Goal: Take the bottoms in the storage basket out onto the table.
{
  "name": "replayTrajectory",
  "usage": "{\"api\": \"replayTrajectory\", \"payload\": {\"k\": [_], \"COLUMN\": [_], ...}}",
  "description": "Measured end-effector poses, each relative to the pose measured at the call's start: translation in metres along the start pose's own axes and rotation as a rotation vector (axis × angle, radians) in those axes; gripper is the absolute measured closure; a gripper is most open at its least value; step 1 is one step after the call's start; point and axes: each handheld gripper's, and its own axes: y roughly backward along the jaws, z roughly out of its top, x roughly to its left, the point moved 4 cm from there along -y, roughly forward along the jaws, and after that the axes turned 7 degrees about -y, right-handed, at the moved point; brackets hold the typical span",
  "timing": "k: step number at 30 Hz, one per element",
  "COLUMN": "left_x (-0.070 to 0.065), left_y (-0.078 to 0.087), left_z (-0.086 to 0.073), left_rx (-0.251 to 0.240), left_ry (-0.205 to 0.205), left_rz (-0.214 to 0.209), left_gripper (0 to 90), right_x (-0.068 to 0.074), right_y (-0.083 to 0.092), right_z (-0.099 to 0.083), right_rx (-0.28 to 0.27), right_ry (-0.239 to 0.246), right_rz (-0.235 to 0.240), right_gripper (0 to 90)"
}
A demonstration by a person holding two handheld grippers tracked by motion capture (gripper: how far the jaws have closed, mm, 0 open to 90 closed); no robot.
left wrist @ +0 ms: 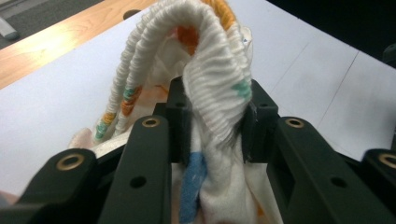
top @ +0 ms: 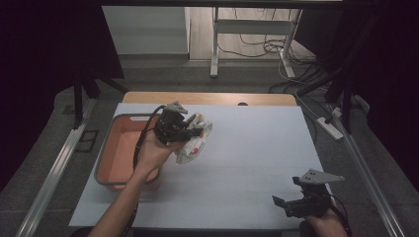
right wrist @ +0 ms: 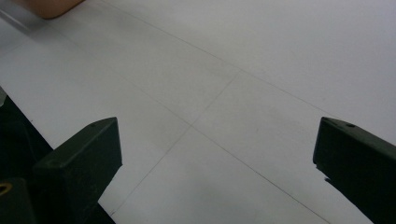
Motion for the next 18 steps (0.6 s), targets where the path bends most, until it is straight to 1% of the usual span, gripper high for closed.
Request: {"api": "replayTrajectory", "payload": {"k": [4,7,10,11,12,18], "left_x": [0.0,-0.001,-0.002,-0.003,-0.003,-0.008], "left_y": [-0.01,-0.018,-0.026,-0.033,-0.033,-0.05], "left_z": [-0.003,-0.005,-0.006,-0.007,-0.007,-0.011], "left_rx": [0.02,0.026,0.035,0.047,0.047,0.067], "left_ry": [-0.019,-0.018,-0.023,-0.028,-0.028,-0.045], "left_rz": [0.002,-0.004,-0.01,-0.016,-0.016,-0.033], "left_gripper": [68.4,68.4,68.4,68.3,68.3,68.0], "right_x": [0.0,0.001,0.0,0.0,0.0,0.0], "right_y": [0.0,0.0,0.0,0.0,0.0,0.0], "right_z": [0.0,0.0,0.0,0.0,0.0,0.0], "right_rx": [0.003,0.004,0.004,0.003,0.003,0.004], "right_ry": [0.003,0.006,0.005,0.004,0.004,0.006], "right_rz": [-0.003,-0.003,-0.003,-0.002,-0.002,-0.002], "right_gripper": [1.8,1.8,1.8,1.8,1.8,1.8]}}
